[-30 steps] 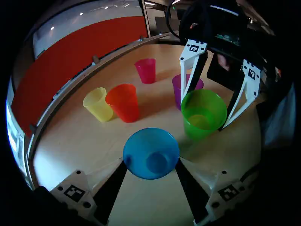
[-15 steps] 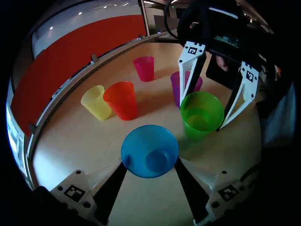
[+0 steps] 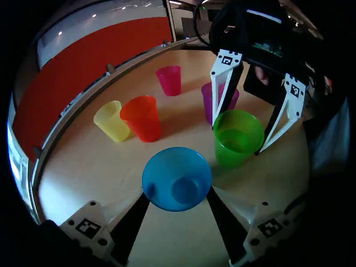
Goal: Pour water
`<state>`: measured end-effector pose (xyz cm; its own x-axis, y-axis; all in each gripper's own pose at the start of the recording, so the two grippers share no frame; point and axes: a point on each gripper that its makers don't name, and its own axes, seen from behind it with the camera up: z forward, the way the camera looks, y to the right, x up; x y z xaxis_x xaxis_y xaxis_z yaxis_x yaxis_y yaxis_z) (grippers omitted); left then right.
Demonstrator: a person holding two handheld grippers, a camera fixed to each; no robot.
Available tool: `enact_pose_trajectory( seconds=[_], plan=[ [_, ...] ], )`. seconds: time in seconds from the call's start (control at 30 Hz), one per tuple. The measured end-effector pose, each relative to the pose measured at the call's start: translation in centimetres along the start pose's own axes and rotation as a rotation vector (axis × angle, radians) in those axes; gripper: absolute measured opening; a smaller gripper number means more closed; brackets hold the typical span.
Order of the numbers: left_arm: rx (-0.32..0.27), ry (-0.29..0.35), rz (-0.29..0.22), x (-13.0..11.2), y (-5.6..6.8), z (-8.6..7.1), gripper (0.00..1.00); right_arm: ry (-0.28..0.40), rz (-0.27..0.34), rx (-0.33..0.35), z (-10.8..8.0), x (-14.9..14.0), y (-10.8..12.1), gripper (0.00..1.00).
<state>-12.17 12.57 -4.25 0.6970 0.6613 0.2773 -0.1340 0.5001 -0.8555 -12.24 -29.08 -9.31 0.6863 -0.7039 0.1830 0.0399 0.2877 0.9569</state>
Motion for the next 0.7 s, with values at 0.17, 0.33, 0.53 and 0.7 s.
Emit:
enact_pose_trajectory(
  seconds=[0.17, 0.33, 0.53, 0.7],
  plan=[
    [-0.001, 0.000, 0.000, 0.12, 0.08, 0.00, 0.86, 0.003, 0.001, -0.006, -0.11, 0.07, 0.07, 0.93],
    [0.000, 0.001, -0.003, 0.16, 0.04, -0.06, 0.86, 0.010, 0.002, -0.012, -0.25, 0.18, 0.21, 0.96],
    [0.000, 0.000, -0.005, 0.14, 0.14, -0.19, 0.86, 0.007, -0.005, -0.015, -0.33, 0.08, 0.17, 0.97],
    [-0.009, -0.008, -0.010, 0.05, 0.43, -0.44, 0.86, 0.006, -0.011, -0.019, -0.43, 0.07, 0.16, 0.98]
  ],
)
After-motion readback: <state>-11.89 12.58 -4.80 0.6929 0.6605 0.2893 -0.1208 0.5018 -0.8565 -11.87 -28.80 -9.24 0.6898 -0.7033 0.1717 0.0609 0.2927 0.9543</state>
